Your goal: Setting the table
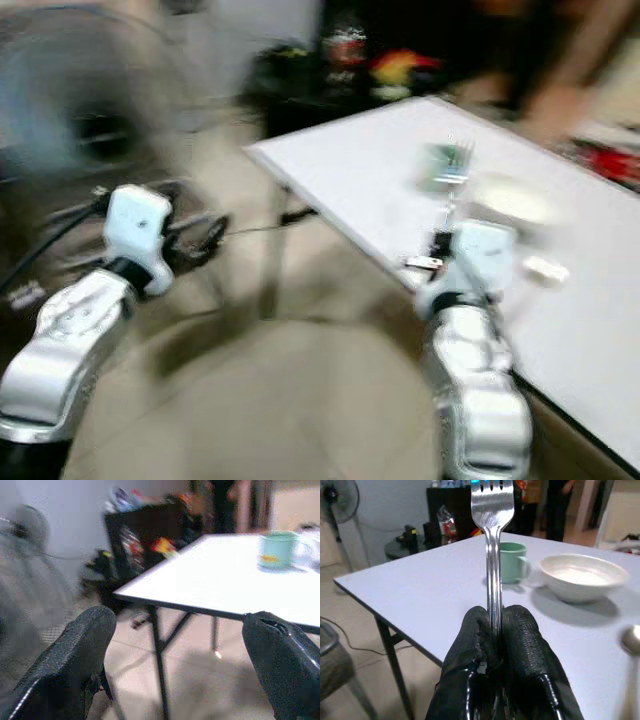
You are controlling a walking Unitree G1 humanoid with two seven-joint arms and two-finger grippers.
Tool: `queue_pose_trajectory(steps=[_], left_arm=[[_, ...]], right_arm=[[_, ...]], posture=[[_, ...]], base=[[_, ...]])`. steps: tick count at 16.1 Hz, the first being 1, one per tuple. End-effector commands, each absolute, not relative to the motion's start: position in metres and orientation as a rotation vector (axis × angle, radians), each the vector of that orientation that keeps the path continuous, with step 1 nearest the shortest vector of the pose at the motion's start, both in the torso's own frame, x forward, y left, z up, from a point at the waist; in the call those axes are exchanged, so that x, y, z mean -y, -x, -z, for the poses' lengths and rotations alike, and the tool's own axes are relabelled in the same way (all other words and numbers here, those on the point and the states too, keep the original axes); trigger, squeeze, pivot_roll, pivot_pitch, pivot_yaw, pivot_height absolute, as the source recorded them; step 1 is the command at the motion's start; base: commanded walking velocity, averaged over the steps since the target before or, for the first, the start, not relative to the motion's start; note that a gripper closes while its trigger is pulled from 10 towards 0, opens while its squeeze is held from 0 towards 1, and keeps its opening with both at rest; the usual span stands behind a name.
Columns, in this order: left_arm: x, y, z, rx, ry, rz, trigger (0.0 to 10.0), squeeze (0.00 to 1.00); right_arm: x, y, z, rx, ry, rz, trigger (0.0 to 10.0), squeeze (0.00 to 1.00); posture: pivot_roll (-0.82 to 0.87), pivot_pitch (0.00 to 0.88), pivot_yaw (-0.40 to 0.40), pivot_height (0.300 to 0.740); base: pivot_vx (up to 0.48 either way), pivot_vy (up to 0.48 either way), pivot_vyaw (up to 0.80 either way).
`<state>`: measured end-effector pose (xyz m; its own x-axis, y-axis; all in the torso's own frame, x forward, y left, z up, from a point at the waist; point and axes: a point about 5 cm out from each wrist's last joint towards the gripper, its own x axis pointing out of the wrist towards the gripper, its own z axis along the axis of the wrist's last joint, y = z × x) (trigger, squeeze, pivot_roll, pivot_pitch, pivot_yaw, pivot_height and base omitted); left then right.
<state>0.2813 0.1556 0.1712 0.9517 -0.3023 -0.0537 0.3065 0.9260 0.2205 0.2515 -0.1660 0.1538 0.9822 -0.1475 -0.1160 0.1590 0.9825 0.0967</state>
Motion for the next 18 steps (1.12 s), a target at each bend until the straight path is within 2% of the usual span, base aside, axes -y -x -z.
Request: queue_pose_trajectory(steps=[1, 11, 15, 18], left_arm=[[-0.152, -0.282, -0.171, -0.028, -0.213, 0.325, 10.0, 0.00], [-0.153, -0.288, -0.171, -0.018, -0.222, 0.332, 10.0, 0.00], [-0.157, -0.286, -0.170, -0.022, -0.246, 0.301, 10.0, 0.00], [-0.156, -0.283, -0.166, -0.028, -0.242, 0.301, 10.0, 0.00]], right_arm=[[0.173, -0.252, -0.158, -0.091, -0.103, 0.189, 10.0, 0.00], [0.175, -0.251, -0.158, -0.097, -0.108, 0.215, 10.0, 0.00], [0.170, -0.256, -0.154, -0.134, -0.090, 0.177, 10.0, 0.00], [0.160, -0.260, -0.150, -0.151, -0.074, 0.075, 10.0, 0.00]], posture=[[0.06, 0.000, -0.025, 0.740], [0.05, 0.000, -0.011, 0.740], [0.07, 0.000, -0.023, 0.740], [0.08, 0.000, -0.027, 0.740]], base=[[0.000, 0.472, -0.80], [0.000, 0.473, -0.80], [0.000, 0.000, -0.80], [0.000, 0.000, 0.00]])
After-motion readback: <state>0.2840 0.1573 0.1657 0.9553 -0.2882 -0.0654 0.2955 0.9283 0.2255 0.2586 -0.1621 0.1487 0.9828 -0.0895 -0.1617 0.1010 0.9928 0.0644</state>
